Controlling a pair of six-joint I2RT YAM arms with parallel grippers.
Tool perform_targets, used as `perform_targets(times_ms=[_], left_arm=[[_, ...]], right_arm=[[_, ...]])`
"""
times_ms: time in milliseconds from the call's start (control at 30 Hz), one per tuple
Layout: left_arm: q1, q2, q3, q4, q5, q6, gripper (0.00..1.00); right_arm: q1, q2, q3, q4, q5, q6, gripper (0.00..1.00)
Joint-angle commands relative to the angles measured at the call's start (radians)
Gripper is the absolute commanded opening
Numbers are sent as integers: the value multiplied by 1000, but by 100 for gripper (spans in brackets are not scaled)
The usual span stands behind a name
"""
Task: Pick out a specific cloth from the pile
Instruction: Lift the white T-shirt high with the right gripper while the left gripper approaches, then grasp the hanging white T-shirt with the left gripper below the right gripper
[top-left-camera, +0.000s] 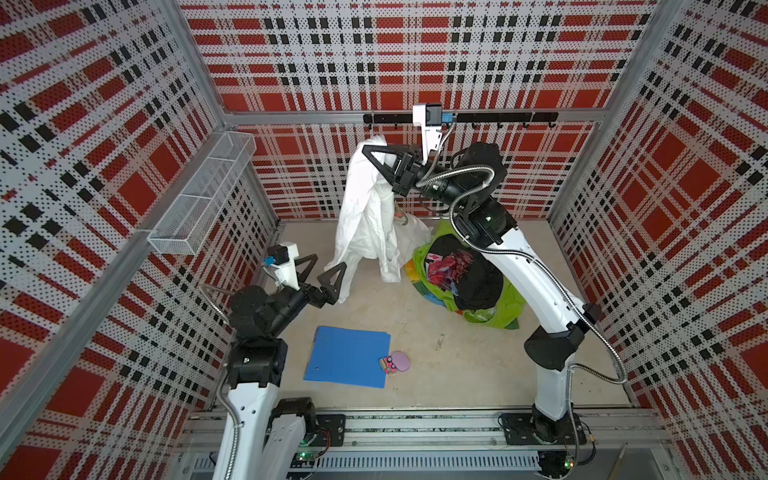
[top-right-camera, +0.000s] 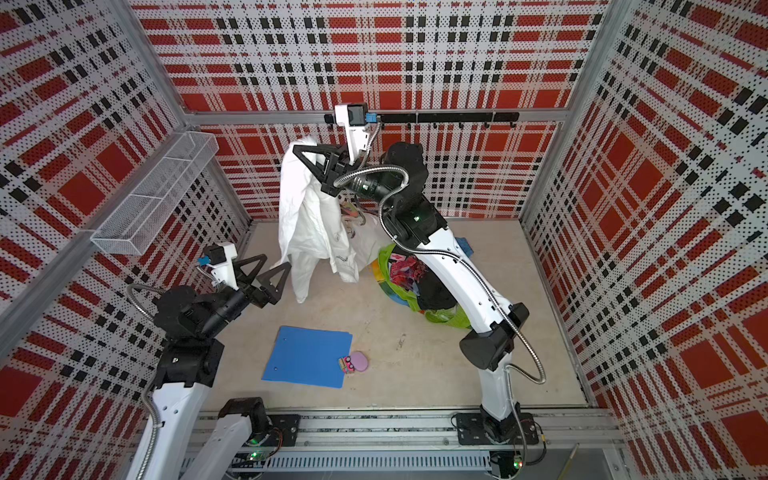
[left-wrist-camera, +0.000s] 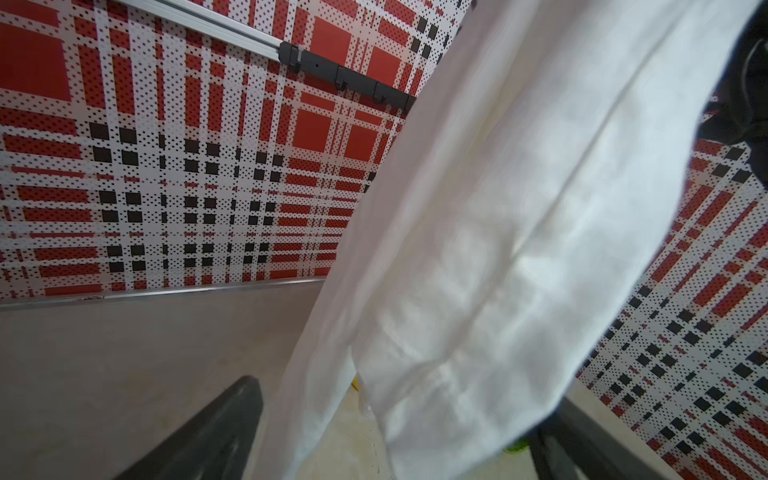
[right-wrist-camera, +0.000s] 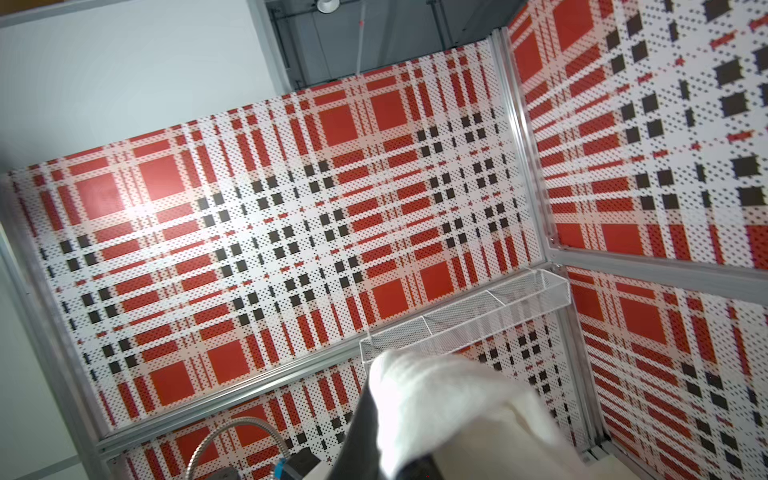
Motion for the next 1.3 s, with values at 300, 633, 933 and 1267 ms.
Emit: perform_targets(times_ms=[300,633,933,1267], left_arm=[[-230,39,45,151,22,-35,99],[-474,216,128,152,-129,27,75],[-465,168,82,171,-211,-3,30],[-352,204,166,161,-160,-92,0]], right_arm=[[6,-125,-82,105,22,-42,0],[5,-217,-249,61,138,-106,0],[-10,-320,-400,39,214,-150,0],[-25,-375,-521,-31,317,-162,0]])
